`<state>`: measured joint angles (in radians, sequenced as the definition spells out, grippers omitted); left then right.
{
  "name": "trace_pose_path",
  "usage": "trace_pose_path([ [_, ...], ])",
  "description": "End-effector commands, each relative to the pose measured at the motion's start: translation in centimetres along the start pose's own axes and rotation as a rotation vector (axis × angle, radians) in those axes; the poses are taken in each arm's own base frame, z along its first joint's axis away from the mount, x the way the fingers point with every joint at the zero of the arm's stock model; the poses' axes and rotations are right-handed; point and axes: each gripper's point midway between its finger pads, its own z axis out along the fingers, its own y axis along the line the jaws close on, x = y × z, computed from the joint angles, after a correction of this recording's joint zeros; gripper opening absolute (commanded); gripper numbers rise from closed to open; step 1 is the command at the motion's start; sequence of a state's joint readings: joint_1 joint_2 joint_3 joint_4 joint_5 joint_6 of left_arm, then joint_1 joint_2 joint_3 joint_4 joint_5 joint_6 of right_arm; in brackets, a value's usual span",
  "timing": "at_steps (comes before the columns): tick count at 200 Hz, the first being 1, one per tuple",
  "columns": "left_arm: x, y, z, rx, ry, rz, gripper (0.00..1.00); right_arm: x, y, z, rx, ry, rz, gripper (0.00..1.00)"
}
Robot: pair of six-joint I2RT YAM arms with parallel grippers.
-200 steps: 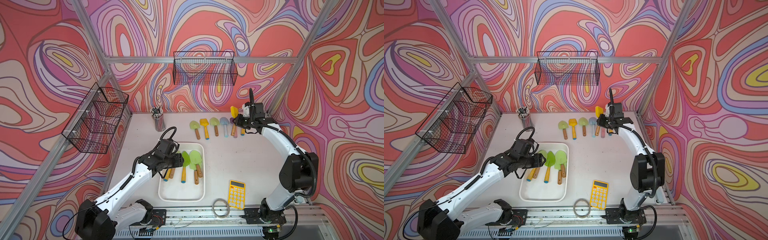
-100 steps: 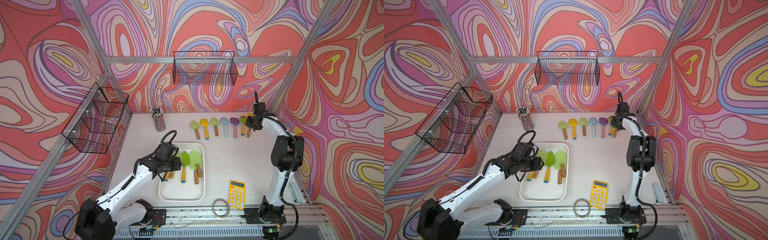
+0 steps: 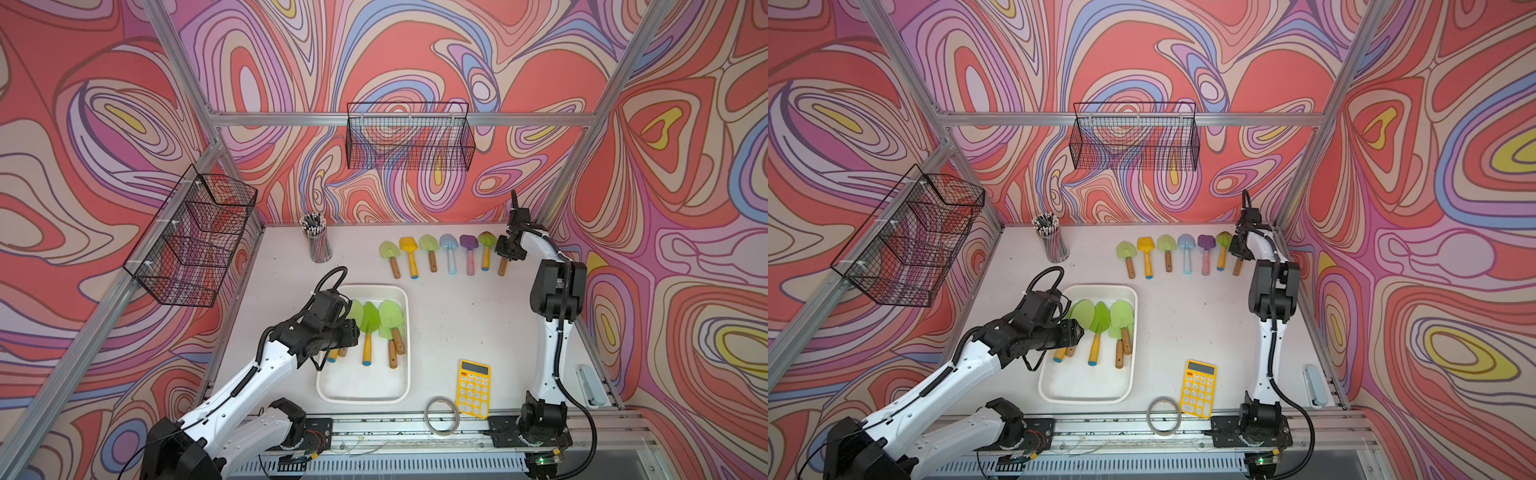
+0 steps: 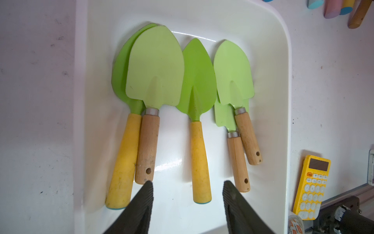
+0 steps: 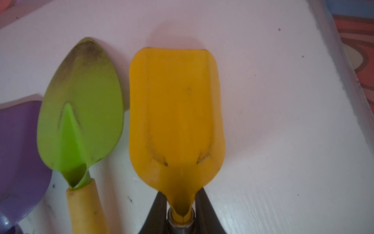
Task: Take the shovel out of the storage box
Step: Place the shovel at the corner of the board.
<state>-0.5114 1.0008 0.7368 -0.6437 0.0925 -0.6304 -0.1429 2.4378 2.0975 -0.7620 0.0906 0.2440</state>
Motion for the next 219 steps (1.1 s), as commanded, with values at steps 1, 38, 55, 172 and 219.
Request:
trace_pose_path([
  [1,1.0,0.8,-0.2,-0.025,0.025,-0.018,0.58,-0.3,-0.3,1.0,0.025,0.006,-0.011,0.13],
  [38,0.9,1.0,-0.6,-0.034,0.023,-0.020,0.59,-0.8,-0.1,2.7,0.024,0.008,-0.011,0.15],
  [55,0.9,1.0,-0.7,-0.036,0.025,-0.019,0.59,-1.0,0.0,3.4,0.018,0.009,-0.005,0.18],
  [172,-0.2,1.0,0.5,-0.093,0.040,0.027,0.57,-3.9,-0.1,-10.5,-0.079,-0.219,0.089,0.48],
  [219,-0.6,1.4,2.5,-0.171,0.062,0.056,0.50,-0.7,1.7,-18.2,-0.284,-0.308,0.189,0.46],
])
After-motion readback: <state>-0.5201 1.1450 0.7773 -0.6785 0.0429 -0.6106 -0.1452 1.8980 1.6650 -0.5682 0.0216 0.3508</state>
